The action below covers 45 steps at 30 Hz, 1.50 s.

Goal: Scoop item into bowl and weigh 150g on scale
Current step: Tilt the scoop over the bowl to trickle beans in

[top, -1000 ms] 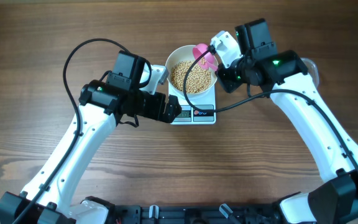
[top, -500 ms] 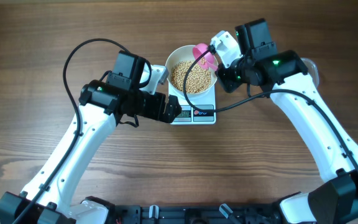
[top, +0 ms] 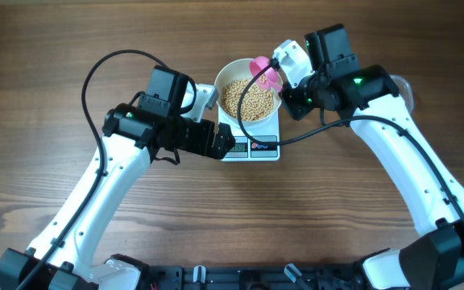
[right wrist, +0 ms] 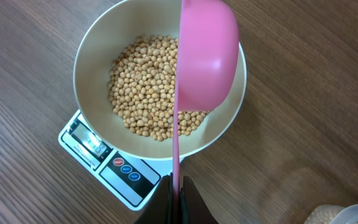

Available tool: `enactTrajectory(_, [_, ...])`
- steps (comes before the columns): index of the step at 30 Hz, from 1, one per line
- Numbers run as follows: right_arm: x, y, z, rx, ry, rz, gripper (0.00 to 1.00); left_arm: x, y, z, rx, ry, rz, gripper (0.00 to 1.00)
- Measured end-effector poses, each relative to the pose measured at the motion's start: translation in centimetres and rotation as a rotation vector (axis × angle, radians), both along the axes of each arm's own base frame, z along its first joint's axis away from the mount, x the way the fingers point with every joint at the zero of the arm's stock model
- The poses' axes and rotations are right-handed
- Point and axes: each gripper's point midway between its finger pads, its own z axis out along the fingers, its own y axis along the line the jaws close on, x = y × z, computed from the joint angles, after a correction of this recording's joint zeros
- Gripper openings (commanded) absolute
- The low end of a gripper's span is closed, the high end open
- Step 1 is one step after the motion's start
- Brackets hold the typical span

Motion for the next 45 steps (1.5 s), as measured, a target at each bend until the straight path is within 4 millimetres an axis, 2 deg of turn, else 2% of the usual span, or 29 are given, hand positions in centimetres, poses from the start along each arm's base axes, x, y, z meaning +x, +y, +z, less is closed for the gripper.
enactTrajectory(5, [-0.4, 0.0, -0.2, -0.016, 0.007, 0.019, 0.04, 0.0, 0.0, 0.0, 0.000, 0.000, 0.000, 1.00])
enactTrajectory(10, [-0.9, 0.9, -0.3, -0.041, 0.000, 0.052, 0.04, 0.0, 0.0, 0.0, 0.000, 0.000, 0.000, 1.00])
enactTrajectory(22, [-1.2, 1.4, -0.2, 0.038, 0.051, -0.020, 0.04, 0.0, 0.0, 0.0, 0.000, 0.000, 0.000, 1.00])
enactTrajectory(45, [-0.9, 0.7, -0.3, 0.016, 0.042, -0.022, 0.04, 0.0, 0.0, 0.0, 0.000, 0.000, 0.000, 1.00])
